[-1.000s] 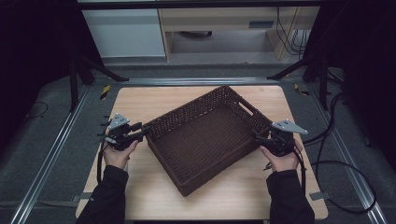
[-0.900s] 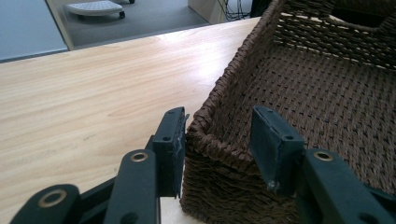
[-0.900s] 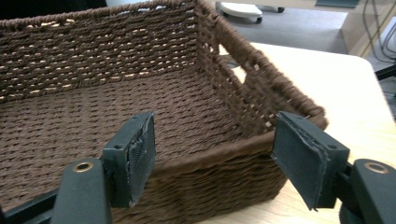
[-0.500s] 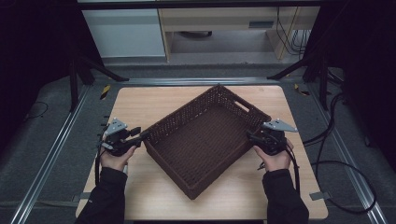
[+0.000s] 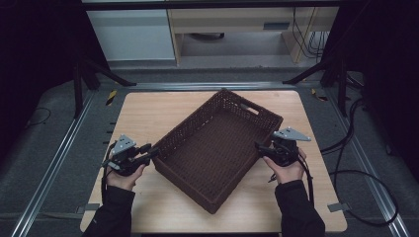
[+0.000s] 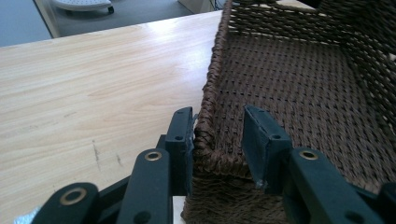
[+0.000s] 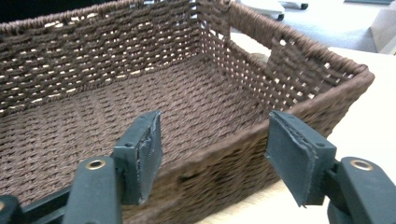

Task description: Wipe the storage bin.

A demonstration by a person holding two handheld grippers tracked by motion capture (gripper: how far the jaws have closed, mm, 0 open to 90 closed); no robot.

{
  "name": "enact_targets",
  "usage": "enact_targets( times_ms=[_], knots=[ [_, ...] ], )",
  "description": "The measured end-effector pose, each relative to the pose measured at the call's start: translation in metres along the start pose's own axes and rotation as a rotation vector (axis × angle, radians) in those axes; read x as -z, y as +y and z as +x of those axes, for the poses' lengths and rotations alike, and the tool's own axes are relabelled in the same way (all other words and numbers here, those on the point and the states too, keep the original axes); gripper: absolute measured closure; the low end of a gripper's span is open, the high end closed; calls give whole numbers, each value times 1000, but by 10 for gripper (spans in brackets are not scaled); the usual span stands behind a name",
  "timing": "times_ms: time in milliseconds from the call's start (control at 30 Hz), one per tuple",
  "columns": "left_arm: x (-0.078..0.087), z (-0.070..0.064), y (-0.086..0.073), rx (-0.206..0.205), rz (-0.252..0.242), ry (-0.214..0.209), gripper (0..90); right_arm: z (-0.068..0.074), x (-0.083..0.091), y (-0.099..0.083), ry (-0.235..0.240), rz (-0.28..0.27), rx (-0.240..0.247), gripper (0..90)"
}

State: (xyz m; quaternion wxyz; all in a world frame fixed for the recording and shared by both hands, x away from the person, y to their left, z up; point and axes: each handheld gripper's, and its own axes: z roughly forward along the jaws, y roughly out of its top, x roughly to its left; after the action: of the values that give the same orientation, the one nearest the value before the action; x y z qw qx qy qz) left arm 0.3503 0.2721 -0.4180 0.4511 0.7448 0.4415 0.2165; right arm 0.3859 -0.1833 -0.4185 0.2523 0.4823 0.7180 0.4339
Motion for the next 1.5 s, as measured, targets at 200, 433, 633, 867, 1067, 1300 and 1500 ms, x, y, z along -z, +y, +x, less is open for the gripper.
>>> enact_targets(
  times_ms=[200, 433, 633, 867, 1067, 1300, 1500],
  knots=[
    [-2, 3, 5, 2, -19, 2, 631, 2, -8, -1, -23, 23, 9, 439],
    [-7, -2, 1, -29, 19, -39, 758, -3, -16, 1, -34, 0, 21, 451],
    [-1, -6, -4, -19, 18, -48, 756, 3, -6, 3, 2, -13, 27, 425],
    [9, -19, -12, -50, 5, -52, 734, 17, -4, -3, 29, 15, 62, 451],
    [4, -15, -9, -49, 7, -56, 660, 16, -6, -4, 36, 20, 55, 500],
    [-2, -22, -8, -89, 21, -66, 731, 11, -13, -1, 21, 10, 63, 509],
    [3, -27, -14, -66, 6, -45, 746, 16, -8, -2, 33, 5, 64, 408]
  ],
)
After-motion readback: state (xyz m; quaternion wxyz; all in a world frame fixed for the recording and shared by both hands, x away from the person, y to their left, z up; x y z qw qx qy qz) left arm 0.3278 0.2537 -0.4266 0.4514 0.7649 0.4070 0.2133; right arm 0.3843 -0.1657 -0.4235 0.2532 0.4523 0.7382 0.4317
